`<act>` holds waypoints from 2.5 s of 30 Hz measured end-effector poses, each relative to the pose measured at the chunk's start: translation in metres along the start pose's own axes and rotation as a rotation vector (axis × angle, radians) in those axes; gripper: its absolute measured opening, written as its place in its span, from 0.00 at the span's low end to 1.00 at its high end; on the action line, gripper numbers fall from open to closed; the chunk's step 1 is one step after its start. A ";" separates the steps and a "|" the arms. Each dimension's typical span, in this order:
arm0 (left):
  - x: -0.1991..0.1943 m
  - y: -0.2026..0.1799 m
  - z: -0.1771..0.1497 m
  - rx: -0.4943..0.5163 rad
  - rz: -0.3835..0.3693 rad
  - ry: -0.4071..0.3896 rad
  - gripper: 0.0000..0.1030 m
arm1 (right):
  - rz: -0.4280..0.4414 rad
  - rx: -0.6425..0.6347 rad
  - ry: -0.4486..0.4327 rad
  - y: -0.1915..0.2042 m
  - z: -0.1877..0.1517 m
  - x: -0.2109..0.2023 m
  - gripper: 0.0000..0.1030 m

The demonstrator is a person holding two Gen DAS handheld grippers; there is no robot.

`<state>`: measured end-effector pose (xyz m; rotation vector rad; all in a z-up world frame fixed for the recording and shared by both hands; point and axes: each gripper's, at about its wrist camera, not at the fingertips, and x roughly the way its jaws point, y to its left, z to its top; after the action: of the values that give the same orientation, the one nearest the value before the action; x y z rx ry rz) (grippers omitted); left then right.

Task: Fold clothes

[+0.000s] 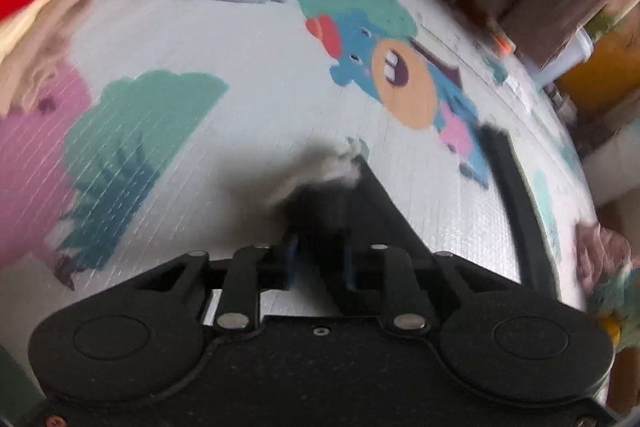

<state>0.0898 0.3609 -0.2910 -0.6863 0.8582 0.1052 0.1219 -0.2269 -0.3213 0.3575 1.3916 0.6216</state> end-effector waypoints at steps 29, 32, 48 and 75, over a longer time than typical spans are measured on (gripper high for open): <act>-0.039 -0.020 -0.006 0.277 0.277 -0.188 0.27 | 0.079 -0.104 0.139 0.023 -0.006 0.006 0.23; -0.052 -0.051 -0.013 0.466 0.222 -0.242 0.27 | 0.065 -0.095 0.097 0.021 -0.006 0.005 0.23; 0.038 -0.195 -0.132 0.900 -0.240 0.163 0.12 | -0.017 -0.113 0.104 0.026 -0.010 0.021 0.19; 0.041 -0.202 -0.149 0.993 -0.196 0.135 0.13 | -0.153 -0.112 -0.017 0.019 0.002 -0.005 0.11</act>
<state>0.0893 0.1060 -0.2849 0.1646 0.8427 -0.5239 0.1204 -0.2147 -0.3064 0.1649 1.3477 0.5667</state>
